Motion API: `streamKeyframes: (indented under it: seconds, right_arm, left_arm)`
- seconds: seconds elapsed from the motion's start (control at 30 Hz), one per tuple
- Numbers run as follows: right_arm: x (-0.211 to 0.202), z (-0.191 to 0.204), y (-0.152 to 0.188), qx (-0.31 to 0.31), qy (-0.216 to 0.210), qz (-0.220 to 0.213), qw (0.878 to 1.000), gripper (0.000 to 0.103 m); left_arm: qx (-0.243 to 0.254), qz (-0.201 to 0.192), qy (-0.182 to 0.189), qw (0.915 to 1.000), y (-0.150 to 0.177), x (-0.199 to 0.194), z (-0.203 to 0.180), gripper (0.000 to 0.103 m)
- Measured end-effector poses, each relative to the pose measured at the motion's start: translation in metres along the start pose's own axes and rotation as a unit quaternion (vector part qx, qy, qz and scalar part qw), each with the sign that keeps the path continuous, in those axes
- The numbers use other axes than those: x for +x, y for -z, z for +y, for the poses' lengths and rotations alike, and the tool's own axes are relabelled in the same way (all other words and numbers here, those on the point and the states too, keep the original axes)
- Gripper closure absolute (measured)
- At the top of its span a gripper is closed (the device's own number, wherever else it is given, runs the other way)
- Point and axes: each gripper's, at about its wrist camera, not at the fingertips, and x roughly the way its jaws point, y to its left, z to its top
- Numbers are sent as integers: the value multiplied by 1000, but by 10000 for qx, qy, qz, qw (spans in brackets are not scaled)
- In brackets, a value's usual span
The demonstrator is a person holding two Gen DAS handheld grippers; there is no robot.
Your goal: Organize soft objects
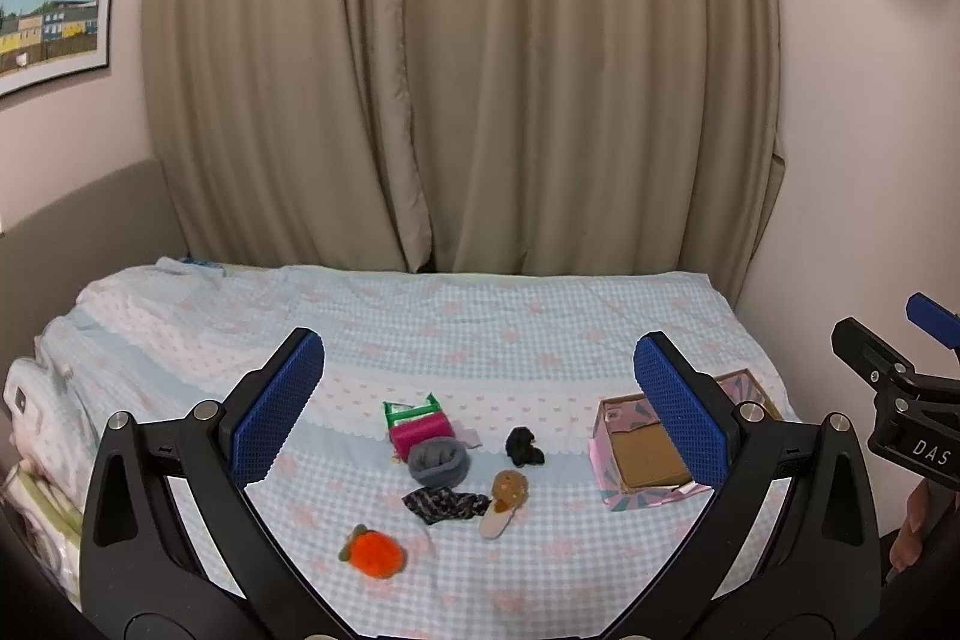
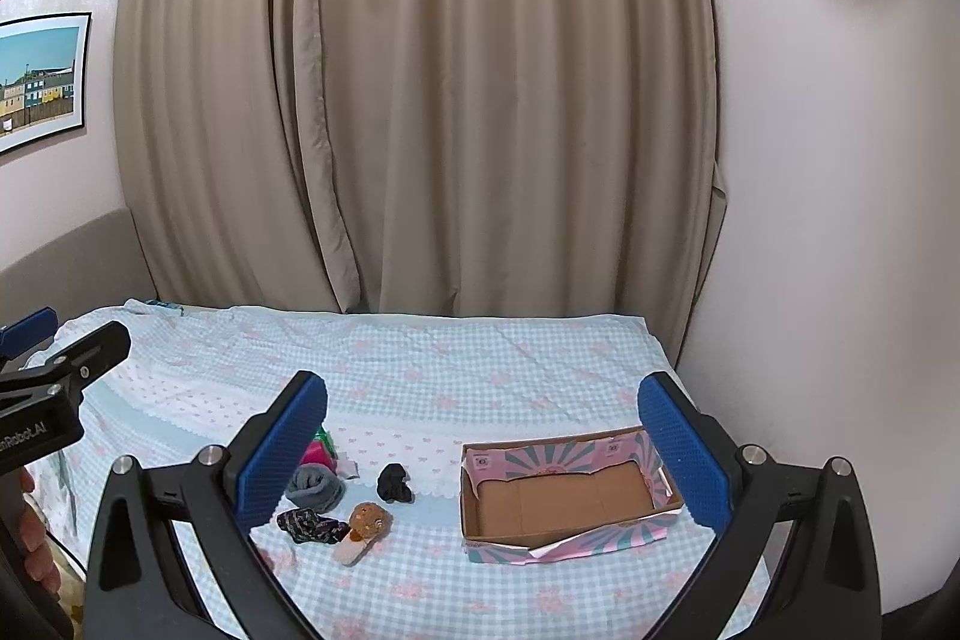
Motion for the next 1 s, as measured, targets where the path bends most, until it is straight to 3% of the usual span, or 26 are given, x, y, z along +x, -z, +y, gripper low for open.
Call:
streamKeyframes:
  seconds: [0.3, 0.57, 1.0]
  right_arm:
    - [-1, 2, 7, 85, -66, 118, 9999, 0]
    - [-3, 1, 6, -171, 49, -296, 9994, 0]
    - [-5, 2, -7, -222, 69, -134, 9996, 0]
  left_arm:
    - [-1, -16, 49, 10000, 1, -3, -1, 0]
    - [1, -5, 63, 10000, 0, -5, -1, 0]
    - [-95, 155, -15, 9998, -3, -6, 5, 0]
